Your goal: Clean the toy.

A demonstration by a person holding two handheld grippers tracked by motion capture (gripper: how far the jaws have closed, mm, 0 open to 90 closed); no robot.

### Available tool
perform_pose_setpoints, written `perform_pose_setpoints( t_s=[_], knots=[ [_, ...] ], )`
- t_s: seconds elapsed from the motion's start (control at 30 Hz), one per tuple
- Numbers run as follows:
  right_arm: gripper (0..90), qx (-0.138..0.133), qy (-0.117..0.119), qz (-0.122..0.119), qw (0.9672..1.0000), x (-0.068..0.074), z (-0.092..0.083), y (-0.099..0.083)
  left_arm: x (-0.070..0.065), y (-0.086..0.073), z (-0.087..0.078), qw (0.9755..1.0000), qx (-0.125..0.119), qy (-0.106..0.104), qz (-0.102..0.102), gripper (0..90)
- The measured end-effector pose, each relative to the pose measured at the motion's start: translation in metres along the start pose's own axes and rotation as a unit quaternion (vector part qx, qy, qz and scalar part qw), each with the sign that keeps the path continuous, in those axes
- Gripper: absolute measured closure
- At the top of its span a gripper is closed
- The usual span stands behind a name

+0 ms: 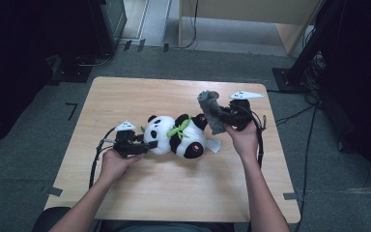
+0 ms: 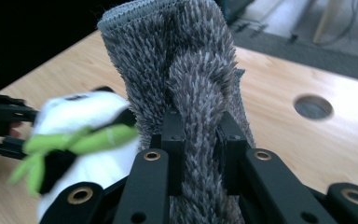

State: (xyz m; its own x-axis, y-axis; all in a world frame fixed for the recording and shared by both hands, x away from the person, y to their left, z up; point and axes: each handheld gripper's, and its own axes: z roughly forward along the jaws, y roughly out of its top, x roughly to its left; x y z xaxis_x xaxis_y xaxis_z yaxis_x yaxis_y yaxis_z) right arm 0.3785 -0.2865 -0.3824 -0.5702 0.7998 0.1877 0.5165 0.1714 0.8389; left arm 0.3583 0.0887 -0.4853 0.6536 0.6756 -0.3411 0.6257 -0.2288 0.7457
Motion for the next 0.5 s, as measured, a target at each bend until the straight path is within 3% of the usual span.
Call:
perform_pose_setpoints(
  t_s=[0.03, 0.23, 0.3, 0.37, 0.5],
  knots=[
    [77.8, -0.006, 0.017, -0.004, 0.9998, 0.009, 0.003, 0.004, -0.001, 0.0, 0.0, 1.0, 0.0, 0.001, 0.001, 36.1],
    [77.8, 0.013, 0.033, -0.023, 0.9991, 0.024, 0.025, 0.004, -0.002, 0.0, 0.0, 1.0, -0.001, 0.005, 0.004, 36.3],
    [77.8, 0.019, 0.032, -0.024, 0.999, 0.024, 0.029, 0.003, -0.002, 0.0, 0.0, 1.0, -0.001, 0.005, 0.006, 36.4],
    [77.6, 0.043, 0.03, -0.02, 0.9984, 0.019, 0.042, -0.005, -0.001, -0.001, 0.001, 1.0, -0.006, 0.002, 0.005, 36.3],
    [77.6, 0.044, 0.03, -0.028, 0.9982, 0.017, 0.047, -0.012, -0.001, -0.001, 0.002, 0.9999, -0.009, 0.004, 0.006, 36.4]
  ],
)
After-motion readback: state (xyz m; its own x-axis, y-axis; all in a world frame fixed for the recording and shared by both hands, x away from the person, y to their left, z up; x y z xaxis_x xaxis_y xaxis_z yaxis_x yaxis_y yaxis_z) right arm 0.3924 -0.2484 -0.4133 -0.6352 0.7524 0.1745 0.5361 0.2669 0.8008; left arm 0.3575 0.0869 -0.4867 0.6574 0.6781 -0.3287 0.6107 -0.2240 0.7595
